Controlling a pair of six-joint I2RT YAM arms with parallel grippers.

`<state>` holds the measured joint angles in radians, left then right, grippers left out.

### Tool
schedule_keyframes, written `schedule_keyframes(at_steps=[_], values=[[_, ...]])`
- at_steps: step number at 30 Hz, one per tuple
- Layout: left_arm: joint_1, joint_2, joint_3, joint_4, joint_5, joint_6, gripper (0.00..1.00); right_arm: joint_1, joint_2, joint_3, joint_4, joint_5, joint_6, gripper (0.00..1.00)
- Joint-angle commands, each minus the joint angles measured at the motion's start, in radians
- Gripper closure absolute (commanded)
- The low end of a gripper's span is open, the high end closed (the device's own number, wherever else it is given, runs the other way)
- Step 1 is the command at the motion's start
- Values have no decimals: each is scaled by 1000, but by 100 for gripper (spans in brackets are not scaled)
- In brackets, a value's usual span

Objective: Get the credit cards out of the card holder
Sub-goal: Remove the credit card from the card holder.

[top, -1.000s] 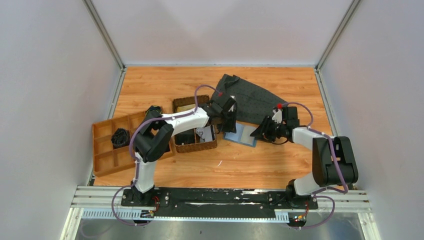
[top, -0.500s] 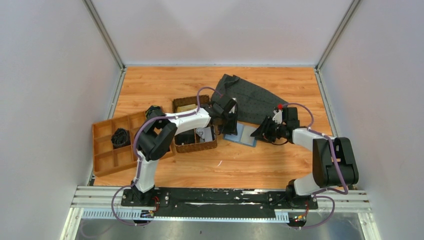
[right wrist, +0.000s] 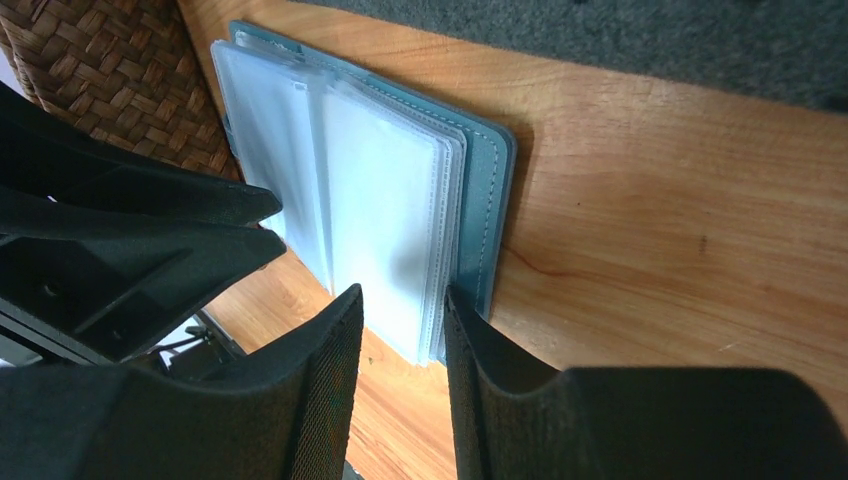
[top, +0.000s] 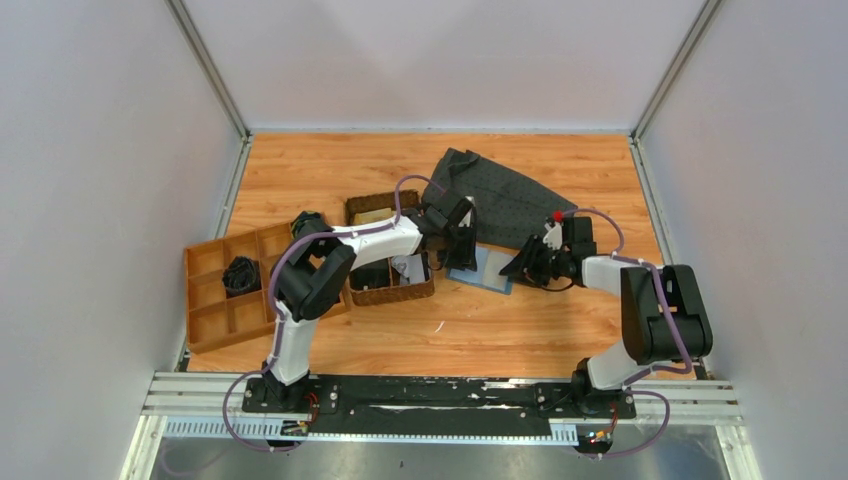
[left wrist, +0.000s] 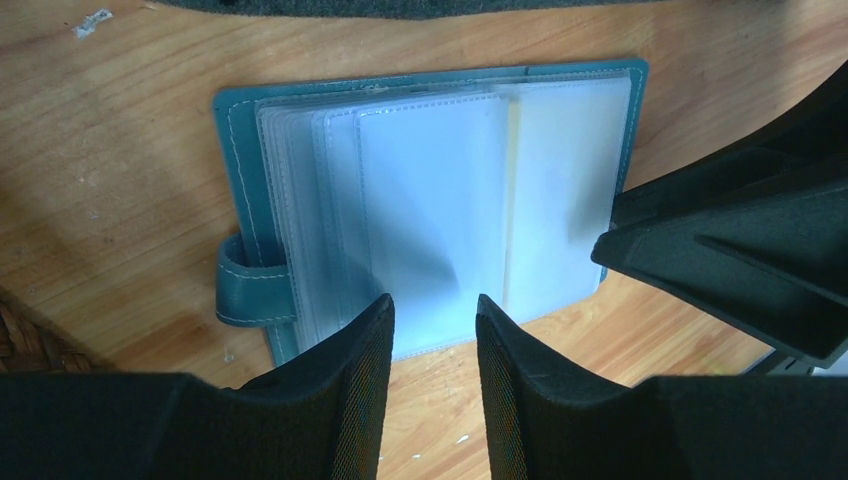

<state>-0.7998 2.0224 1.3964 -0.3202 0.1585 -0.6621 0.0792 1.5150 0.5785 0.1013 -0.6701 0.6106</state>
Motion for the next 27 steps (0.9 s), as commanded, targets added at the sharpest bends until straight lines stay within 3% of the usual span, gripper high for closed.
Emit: schedule_keyframes(at_steps=[1,17,27], values=[[4,51,0,-27,5,6,60,23,28,-21,17,-20,5,62],[5,29,-2,-31,10,10,60,39,-73,10,-4,-40,16,62],[5,-109,-10,-64,-5,-2,60,45,-55,6,-49,38,7,63]])
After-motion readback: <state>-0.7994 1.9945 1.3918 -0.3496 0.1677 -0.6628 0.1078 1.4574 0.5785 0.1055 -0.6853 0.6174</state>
